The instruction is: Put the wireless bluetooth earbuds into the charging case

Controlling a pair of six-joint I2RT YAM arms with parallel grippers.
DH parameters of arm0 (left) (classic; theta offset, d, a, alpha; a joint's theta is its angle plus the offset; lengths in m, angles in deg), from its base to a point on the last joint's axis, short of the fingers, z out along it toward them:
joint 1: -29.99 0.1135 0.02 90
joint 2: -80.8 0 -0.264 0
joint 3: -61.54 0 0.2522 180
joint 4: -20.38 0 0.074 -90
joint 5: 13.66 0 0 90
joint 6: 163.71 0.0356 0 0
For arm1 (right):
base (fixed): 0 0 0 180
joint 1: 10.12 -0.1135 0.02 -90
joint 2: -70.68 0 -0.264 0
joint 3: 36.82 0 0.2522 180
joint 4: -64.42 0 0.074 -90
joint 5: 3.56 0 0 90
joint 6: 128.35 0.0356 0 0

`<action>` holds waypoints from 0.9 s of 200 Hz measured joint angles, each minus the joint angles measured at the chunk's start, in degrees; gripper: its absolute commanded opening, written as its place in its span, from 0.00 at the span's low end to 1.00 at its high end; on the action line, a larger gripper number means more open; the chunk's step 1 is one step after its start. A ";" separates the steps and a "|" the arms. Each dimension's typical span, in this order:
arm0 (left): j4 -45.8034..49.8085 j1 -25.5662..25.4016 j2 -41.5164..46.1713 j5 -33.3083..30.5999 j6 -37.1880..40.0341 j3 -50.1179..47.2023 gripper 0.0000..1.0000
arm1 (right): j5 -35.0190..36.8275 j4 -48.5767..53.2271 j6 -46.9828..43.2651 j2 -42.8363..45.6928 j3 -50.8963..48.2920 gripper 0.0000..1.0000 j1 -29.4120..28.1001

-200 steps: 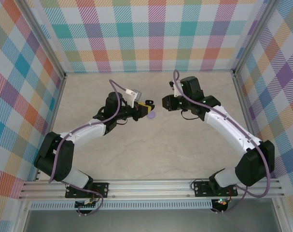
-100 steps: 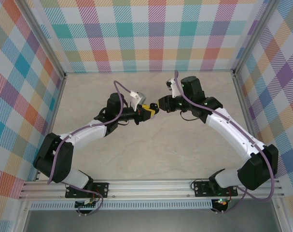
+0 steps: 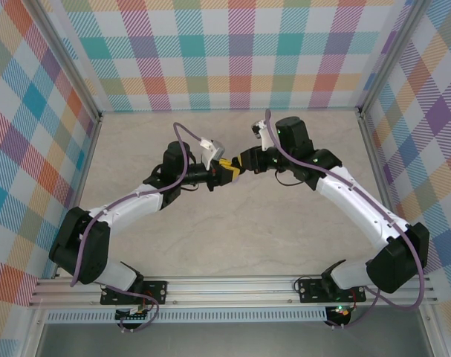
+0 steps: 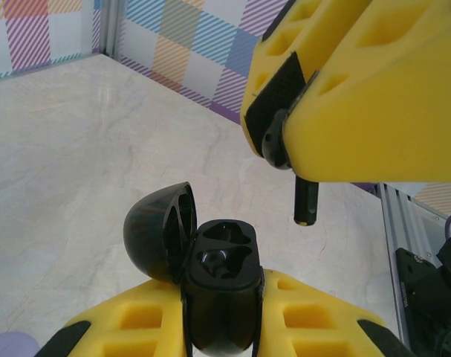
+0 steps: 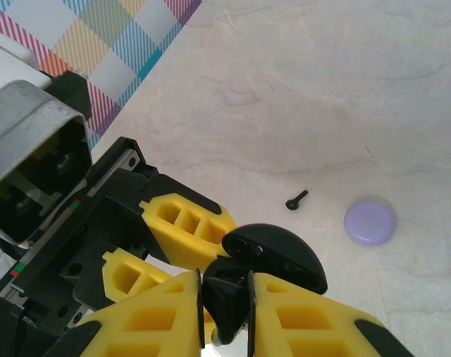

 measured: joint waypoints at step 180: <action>0.02 -0.57 0.09 1.84 -0.04 1.79 0.00 | 4.44 0.46 -1.60 -0.57 1.07 0.21 -1.51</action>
